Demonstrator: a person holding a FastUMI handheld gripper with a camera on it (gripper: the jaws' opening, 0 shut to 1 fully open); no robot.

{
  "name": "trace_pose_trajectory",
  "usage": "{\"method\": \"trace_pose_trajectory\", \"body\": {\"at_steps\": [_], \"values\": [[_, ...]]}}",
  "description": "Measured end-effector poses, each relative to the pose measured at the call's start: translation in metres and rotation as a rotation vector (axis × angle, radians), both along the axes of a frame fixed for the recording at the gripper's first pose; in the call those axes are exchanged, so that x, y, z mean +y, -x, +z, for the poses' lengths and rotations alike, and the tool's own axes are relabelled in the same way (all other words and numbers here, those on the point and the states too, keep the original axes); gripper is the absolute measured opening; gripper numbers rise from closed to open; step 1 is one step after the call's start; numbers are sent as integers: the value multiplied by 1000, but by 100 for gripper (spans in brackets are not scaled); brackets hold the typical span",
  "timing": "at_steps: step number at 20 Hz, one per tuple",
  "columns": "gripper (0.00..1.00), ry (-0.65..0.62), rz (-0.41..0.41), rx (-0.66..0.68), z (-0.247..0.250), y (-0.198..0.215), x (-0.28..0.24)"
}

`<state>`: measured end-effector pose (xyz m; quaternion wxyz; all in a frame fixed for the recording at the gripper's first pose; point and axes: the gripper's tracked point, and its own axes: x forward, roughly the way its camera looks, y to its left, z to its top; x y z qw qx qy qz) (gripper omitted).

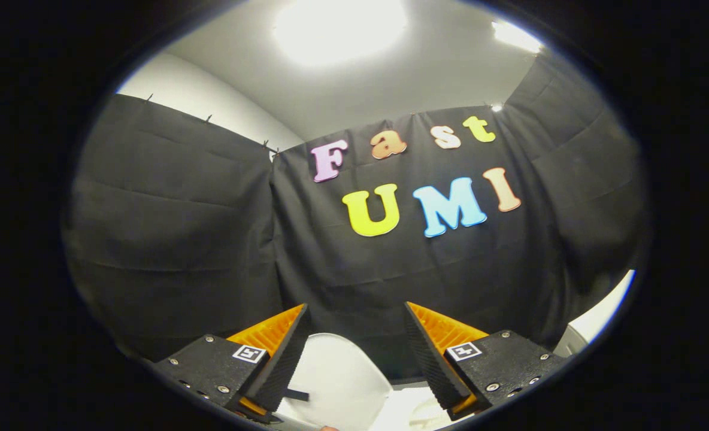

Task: Open the toilet lid.

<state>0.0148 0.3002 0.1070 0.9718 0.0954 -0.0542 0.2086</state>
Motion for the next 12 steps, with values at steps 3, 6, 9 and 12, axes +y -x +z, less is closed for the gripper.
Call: {"method": "trace_pose_trajectory", "body": {"at_steps": [3, 6, 9, 12], "values": [[95, 8, -55, -7, -1, -19, -55], [95, 11, -99, -6, -12, -30, -107], [95, 3, -112, -9, -28, -29, -147], [95, 42, -139, -19, -48, -24, -185]]}}
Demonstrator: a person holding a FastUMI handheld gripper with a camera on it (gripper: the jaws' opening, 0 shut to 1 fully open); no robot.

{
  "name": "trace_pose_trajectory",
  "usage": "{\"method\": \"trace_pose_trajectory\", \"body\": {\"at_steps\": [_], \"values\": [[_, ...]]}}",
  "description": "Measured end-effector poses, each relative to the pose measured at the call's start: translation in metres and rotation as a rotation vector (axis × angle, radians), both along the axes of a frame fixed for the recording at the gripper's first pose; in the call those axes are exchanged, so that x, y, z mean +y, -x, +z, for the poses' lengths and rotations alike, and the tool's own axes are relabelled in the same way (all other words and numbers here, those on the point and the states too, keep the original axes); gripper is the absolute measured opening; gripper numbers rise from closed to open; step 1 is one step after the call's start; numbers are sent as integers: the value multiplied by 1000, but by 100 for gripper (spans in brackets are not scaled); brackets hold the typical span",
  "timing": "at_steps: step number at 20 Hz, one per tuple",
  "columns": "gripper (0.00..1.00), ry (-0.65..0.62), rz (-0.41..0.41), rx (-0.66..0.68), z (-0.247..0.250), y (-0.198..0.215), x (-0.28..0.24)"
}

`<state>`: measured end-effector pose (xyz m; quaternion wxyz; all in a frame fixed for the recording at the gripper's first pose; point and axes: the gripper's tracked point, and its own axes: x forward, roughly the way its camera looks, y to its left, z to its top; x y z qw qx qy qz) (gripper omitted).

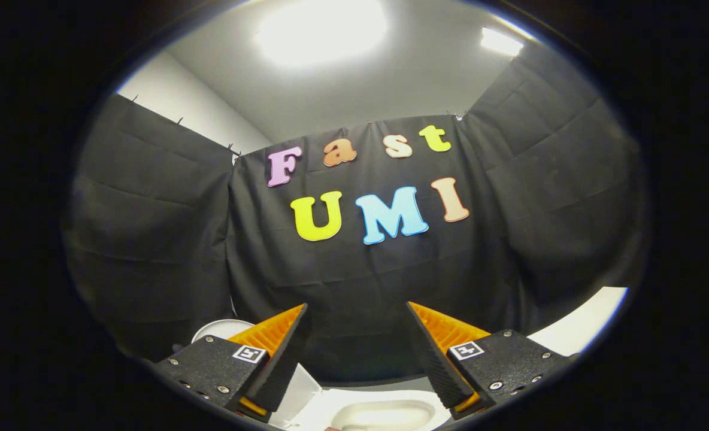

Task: Open the toilet lid.

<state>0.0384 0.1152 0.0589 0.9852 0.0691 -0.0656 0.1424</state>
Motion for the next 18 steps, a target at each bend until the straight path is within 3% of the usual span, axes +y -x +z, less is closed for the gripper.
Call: {"method": "trace_pose_trajectory", "body": {"at_steps": [4, 9, 18], "values": [[95, 83, -46, 28, -34, 11, -33], [95, 42, -60, 51, -67, 34, -57], [95, 109, -128, 24, -107, 80, -78]]}}
